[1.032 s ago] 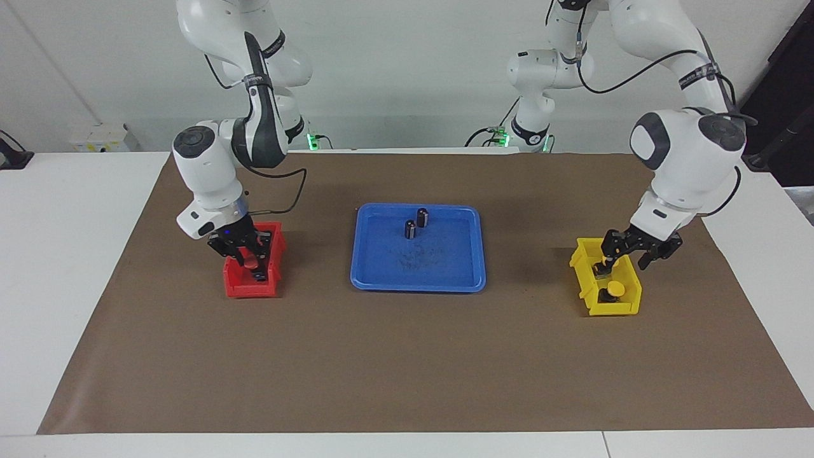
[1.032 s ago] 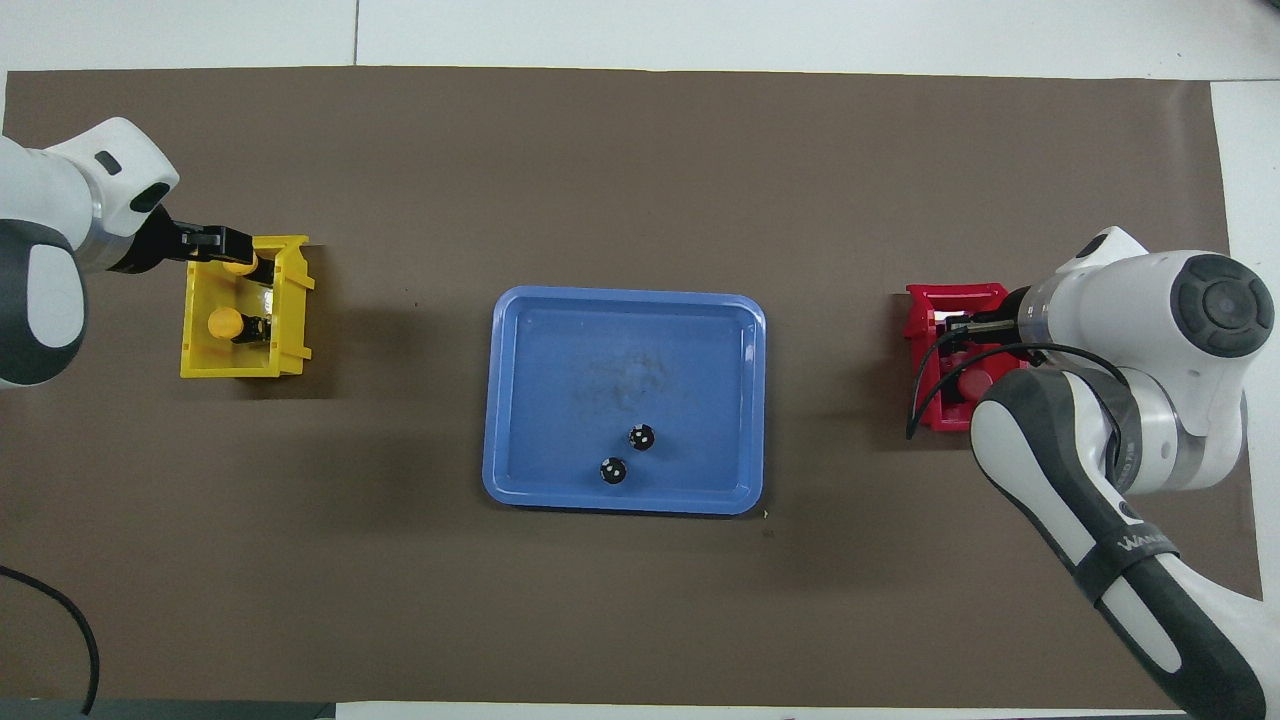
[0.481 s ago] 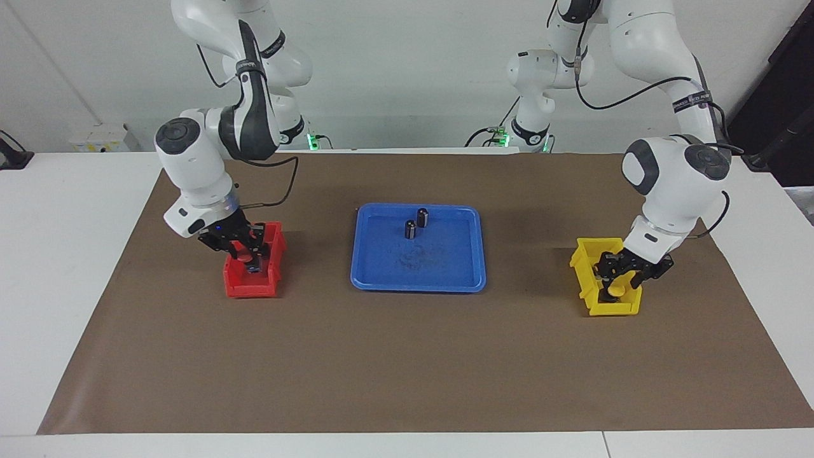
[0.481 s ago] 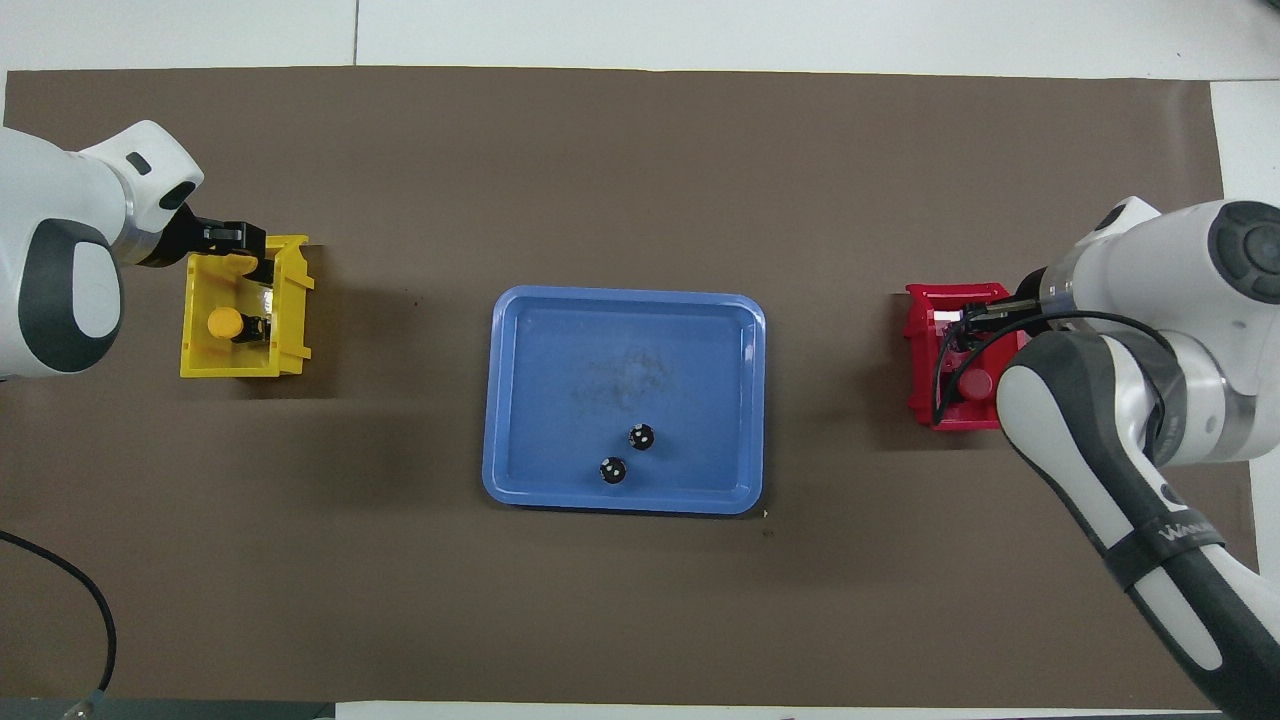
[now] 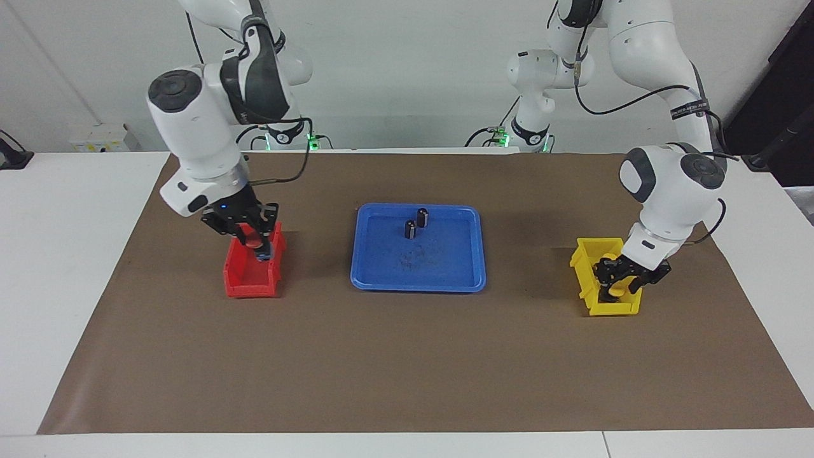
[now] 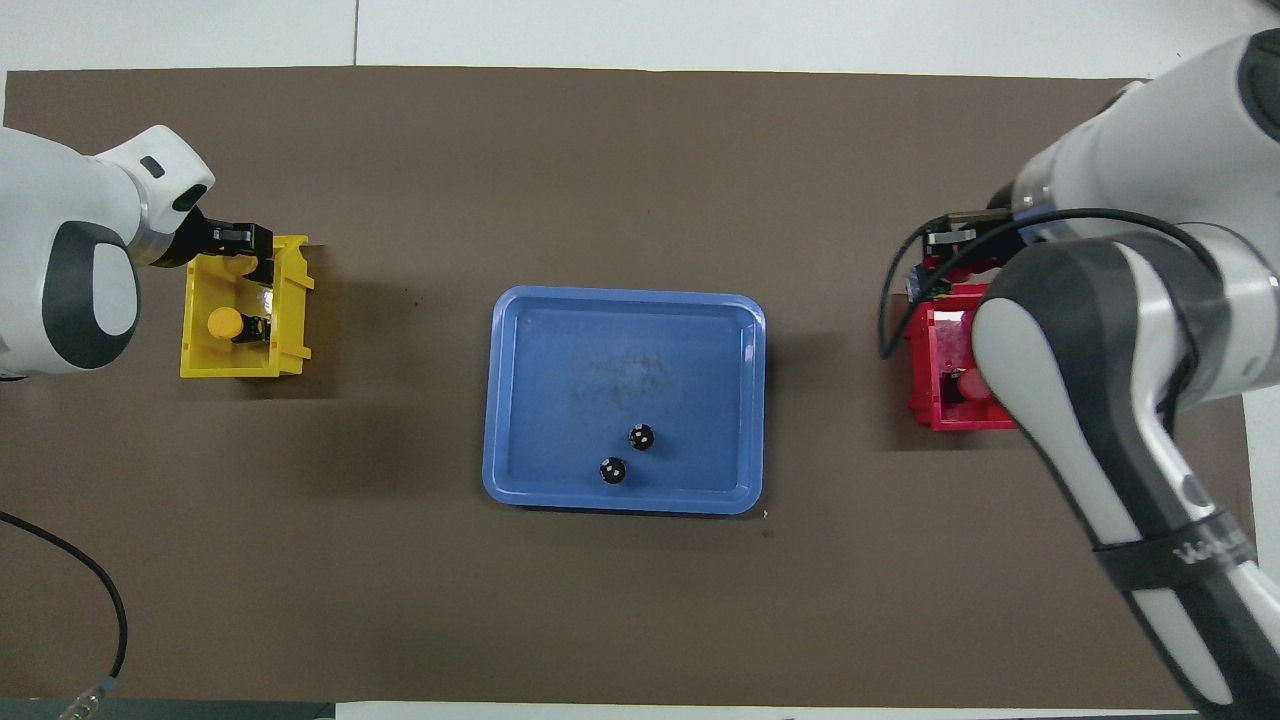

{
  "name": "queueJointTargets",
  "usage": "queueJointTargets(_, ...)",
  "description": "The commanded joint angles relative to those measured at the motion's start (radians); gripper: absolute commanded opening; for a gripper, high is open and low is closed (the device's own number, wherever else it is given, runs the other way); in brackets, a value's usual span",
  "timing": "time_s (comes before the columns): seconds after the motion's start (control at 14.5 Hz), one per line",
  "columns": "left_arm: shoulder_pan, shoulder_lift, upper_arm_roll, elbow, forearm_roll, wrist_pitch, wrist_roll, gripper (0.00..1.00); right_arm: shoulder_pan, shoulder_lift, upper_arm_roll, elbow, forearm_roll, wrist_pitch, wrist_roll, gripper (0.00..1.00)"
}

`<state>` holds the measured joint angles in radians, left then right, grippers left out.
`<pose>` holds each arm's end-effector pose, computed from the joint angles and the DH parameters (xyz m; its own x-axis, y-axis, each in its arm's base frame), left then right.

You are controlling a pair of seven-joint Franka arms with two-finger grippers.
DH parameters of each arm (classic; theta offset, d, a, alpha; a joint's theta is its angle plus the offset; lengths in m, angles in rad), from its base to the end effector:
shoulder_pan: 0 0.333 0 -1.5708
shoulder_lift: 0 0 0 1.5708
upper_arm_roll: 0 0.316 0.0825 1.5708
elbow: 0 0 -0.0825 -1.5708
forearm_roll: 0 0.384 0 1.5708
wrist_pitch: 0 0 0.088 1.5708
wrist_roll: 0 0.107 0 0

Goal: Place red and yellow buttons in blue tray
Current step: 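Set the red button in the tray while the left gripper lifts yellow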

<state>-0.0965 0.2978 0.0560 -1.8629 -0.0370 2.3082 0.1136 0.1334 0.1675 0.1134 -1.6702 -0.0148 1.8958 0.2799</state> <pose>0.6387 -0.0289 0.3732 0.9800 -0.1332 0.1481 -0.1343 -0.9909 -0.0025 0.6026 0.1463 0.5080 0.9980 -0.0314 0.0556 -0.0303 -0.9993 -0.0208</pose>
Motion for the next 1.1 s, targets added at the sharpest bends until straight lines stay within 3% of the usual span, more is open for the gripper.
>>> queueJointTargets(0.0,0.004,0.010,0.002,-0.001,-0.014,0.023,-0.003,0.66,0.115,0.062,0.000,0.030,0.010,0.058,0.170,0.21)
queueJointTargets(0.28,0.015,0.006,0.002,-0.010,-0.014,0.017,0.000,0.63,0.287,0.141,-0.003,0.018,-0.014,0.140,0.372,0.22)
queueJointTargets(0.41,0.021,0.004,0.002,-0.012,-0.014,0.016,0.000,0.02,0.328,0.191,-0.001,0.020,-0.072,0.175,0.442,0.22)
queueJointTargets(0.55,0.024,0.006,0.002,0.010,-0.014,-0.010,-0.006,0.01,0.357,0.224,-0.001,0.017,-0.079,0.190,0.476,0.23)
queueJointTargets(0.83,0.008,-0.028,0.005,0.287,-0.003,-0.422,-0.038,0.01,0.380,0.234,-0.001,-0.055,-0.080,0.278,0.504,0.28)
queueJointTargets(0.89,-0.021,-0.032,-0.002,0.336,-0.001,-0.496,-0.116,0.01,0.381,0.234,-0.003,-0.063,-0.080,0.288,0.512,0.36)
queueJointTargets(1.03,-0.180,-0.057,-0.002,0.291,0.000,-0.472,-0.358,0.01,0.381,0.234,-0.003,-0.059,-0.079,0.286,0.521,0.69)
